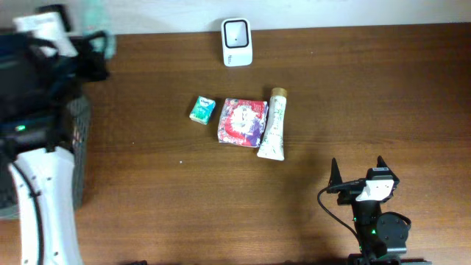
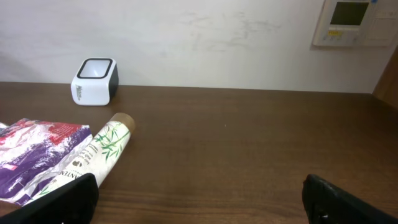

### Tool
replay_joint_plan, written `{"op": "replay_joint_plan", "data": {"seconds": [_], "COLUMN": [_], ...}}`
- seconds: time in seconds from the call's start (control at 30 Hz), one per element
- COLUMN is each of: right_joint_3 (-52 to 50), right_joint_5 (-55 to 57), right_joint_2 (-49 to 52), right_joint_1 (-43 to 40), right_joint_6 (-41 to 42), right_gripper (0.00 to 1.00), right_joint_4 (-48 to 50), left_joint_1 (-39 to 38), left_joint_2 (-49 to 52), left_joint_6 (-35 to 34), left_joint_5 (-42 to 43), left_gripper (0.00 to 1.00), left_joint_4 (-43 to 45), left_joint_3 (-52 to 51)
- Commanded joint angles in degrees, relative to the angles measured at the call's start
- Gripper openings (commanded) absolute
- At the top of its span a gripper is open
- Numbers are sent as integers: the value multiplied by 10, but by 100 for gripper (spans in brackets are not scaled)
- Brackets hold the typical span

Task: Scan the item barcode
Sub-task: 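Place the green toilet-tissue pack beside the small green pack, then grasp the orange tissue pack in the basket with the left gripper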

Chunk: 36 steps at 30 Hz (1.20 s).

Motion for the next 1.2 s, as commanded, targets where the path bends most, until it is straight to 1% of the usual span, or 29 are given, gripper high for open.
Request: {"op": "replay_joint_plan", "data": {"seconds": [0.0,0.07,0.1,0.13,0.2,0.27,0.3,0.37,0.43,0.47,0.5,0.53,0.57,0.6,0.63,0.67,0.7,0.77,0.83,0.9,0.93,1.0,1.03,1.07,1.1,1.13,1.17], "right_joint_3": [-5,-5,-5,-5,-5,-5,-5,-5,-5,-5,-5,-5,-5,-5,-5,-5,-5,-5,-5,-5,-5,-5,-5,-5,-5,-5,-5], "right_joint_5": [-3,-3,-3,-3,-3,-3,-3,-3,-3,-3,-3,-3,-3,-3,-3,-3,-3,-3,-3,-3,-3,-3,-3,-3,-3,-3,-3], "right_joint_2": [-4,-4,-4,-4,-4,-4,-4,-4,-4,-4,-4,-4,-4,-4,-4,-4,-4,-4,-4,-4,-4,-4,-4,-4,-4,-4,-4], "right_joint_1": [3,3,3,3,3,3,3,3,3,3,3,3,3,3,3,3,3,3,3,3,3,3,3,3,3,3,3], "right_joint_6": [1,1,1,1,1,1,1,1,1,1,1,1,1,1,1,1,1,1,1,1,1,1,1,1,1,1,1], "right_gripper": [99,99,99,99,99,99,98,99,99,99,99,98,99,99,99,99,99,99,98,99,99,98,99,99,99,99,99], "right_joint_4": [0,0,-1,0,0,0,0,0,0,0,0,0,0,0,0,0,0,0,0,0,0,0,0,0,0,0,0], "left_joint_1": [-104,-150,-159,-169,-174,-175,-175,-176,-176,-176,-176,-176,-176,-176,-176,-174,-172,-152,-124,-87,-72,-11,14,59,98,144,178], "left_joint_2": [57,123,147,191,239,284,305,336,341,341,341,341,341,341,339,335,330,293,245,193,176,126,116,111,113,122,133], "left_joint_6": [90,160,167,167,146,112,110,95,95,95,95,95,95,95,95,96,97,97,97,97,97,97,97,97,97,97,97], "left_joint_5": [-127,-134,-136,-152,-194,-275,-295,-287,-268,-257,-240,-221,-204,-193,-185,-185,-185,-185,-185,-207,-228,-339,-374,-417,-428,-425,-417], "left_gripper": [0,0,0,0,0,0,0,0,0,6,6,13,24,45,59,72,77,82,90,92,93,96,96,98,98,96,100], "left_joint_4": [-58,-91,-97,-100,-111,-121,-126,-147,-157,-157,-157,-157,-157,-157,-159,-166,-172,-202,-206,-196,-190,-155,-149,-151,-164,-189,-212], "left_joint_3": [-1,-1,-1,-1,-1,-1,-1,-1,-1,-1,-1,-1,0,2,11,27,39,114,183,235,246,253,253,253,252,251,251]}}
